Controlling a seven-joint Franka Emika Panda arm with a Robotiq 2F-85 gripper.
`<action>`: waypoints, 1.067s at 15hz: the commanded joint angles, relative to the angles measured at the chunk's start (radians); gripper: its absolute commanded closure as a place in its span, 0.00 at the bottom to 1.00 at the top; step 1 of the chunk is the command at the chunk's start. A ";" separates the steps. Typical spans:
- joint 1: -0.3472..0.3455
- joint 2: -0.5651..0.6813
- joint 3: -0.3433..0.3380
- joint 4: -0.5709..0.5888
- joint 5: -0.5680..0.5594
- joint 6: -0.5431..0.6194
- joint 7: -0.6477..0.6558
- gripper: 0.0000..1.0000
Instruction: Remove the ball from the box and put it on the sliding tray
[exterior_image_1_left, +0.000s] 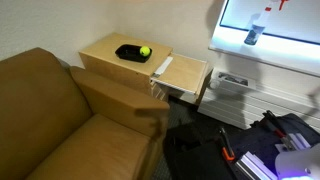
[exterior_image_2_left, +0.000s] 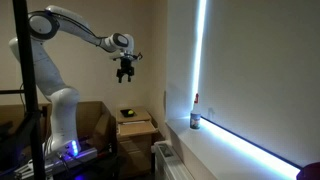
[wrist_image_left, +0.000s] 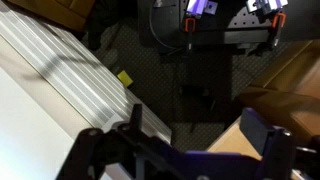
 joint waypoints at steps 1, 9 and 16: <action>0.010 0.000 -0.008 0.002 -0.003 -0.003 0.003 0.00; 0.081 0.212 0.044 -0.165 0.081 0.108 0.055 0.00; 0.201 0.345 0.184 -0.169 0.198 0.440 0.192 0.00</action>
